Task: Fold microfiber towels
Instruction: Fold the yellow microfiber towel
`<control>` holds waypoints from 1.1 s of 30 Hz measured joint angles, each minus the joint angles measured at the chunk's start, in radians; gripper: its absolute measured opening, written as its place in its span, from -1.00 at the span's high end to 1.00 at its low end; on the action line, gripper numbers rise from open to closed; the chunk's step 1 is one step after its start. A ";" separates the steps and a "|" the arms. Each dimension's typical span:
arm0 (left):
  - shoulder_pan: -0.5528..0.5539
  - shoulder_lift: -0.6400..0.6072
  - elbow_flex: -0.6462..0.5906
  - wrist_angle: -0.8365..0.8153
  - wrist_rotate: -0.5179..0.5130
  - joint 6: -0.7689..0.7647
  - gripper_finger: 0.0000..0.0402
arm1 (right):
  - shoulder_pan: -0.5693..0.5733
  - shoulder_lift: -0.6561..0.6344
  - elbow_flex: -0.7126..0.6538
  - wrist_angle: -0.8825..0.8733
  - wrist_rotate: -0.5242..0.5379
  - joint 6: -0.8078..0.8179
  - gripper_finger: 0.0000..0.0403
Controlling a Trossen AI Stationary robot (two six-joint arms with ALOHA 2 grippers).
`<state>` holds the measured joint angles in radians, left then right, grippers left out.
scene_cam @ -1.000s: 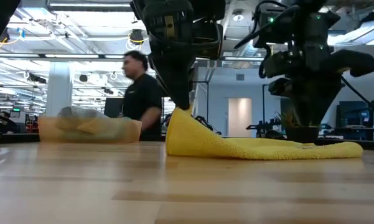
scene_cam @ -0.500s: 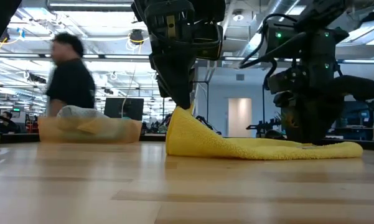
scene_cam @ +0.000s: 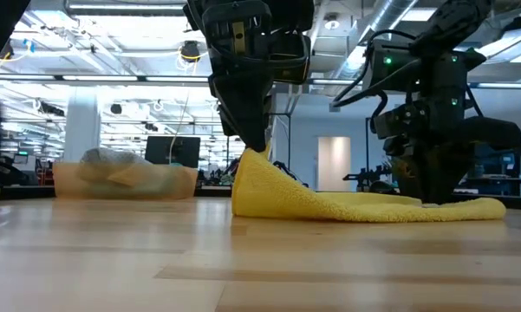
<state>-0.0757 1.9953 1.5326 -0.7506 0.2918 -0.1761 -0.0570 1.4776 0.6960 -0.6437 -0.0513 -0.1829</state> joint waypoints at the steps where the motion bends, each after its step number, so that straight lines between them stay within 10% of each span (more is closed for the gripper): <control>1: 0.000 0.000 0.000 0.000 0.000 0.000 1.00 | 0.000 0.000 0.000 0.000 -0.001 0.000 0.49; 11: 0.000 0.000 0.000 0.000 0.000 0.000 1.00 | 0.001 0.000 0.000 -0.010 -0.007 0.010 0.95; 33: 0.083 0.000 0.041 -0.091 -0.128 -0.068 1.00 | 0.013 0.000 0.173 -0.318 0.116 0.105 0.99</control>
<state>0.0069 1.9949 1.5735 -0.8416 0.1636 -0.2440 -0.0438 1.4773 0.8692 -0.9618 0.0643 -0.0783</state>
